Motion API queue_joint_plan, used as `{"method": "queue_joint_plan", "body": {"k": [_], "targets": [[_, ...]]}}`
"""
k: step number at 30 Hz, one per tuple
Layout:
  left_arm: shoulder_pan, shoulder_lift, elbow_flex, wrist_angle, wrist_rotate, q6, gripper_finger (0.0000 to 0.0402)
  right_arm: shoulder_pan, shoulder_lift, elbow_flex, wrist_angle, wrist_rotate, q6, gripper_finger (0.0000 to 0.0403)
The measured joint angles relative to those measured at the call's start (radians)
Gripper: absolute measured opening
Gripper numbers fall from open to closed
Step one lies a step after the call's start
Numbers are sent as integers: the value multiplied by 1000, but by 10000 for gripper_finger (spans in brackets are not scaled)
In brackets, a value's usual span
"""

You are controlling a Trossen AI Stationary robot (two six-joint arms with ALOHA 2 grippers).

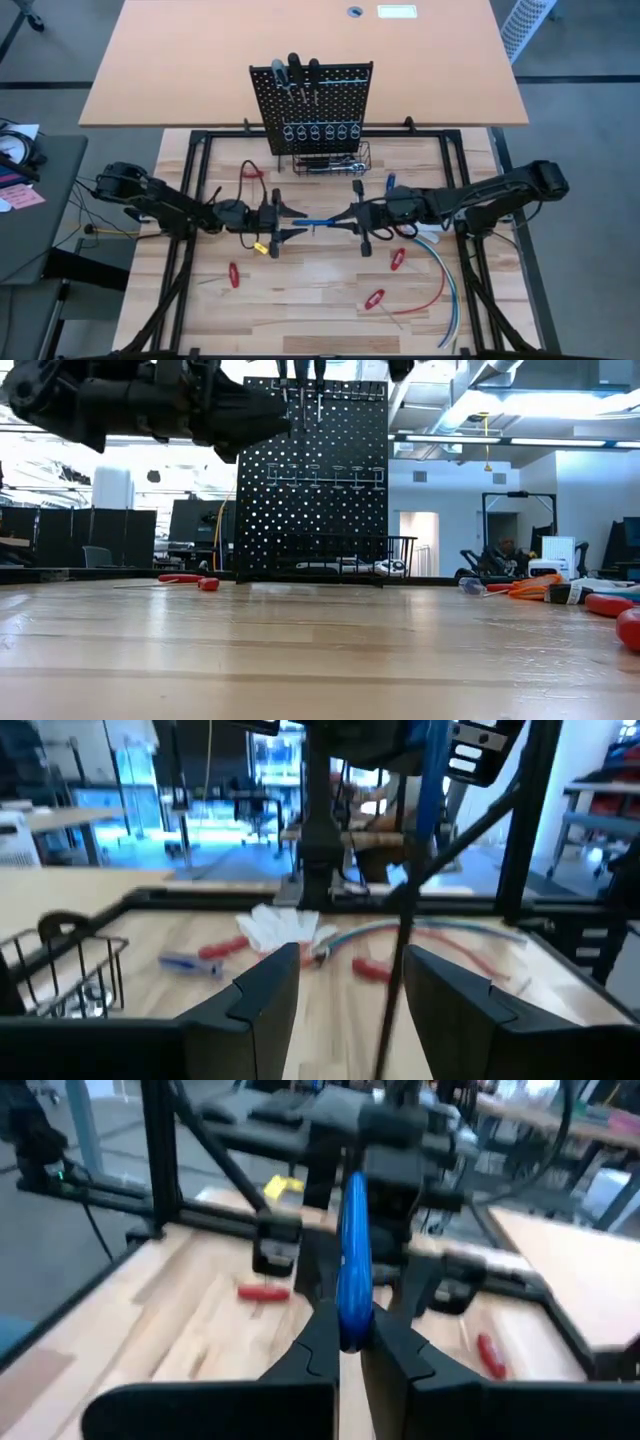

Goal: Hang tools onto peg board
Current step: Hang the blue pick tool on the pegboard

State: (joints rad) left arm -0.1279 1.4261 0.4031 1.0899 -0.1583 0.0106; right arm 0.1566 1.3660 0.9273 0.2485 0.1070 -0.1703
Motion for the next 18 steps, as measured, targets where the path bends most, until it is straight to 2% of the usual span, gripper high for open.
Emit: {"method": "queue_joint_plan", "body": {"k": [6, 12, 18], "targets": [[4, 0, 42, -68, 44, 13, 174, -4, 60, -1, 55, 0, 12, 25], [4, 0, 62, -108, 59, 14, 173, -16, 63, 1, 65, -3, 37, 25], [4, 0, 63, -105, 60, 4, 151, -13, 63, 1, 86, -3, 39, 25]]}}
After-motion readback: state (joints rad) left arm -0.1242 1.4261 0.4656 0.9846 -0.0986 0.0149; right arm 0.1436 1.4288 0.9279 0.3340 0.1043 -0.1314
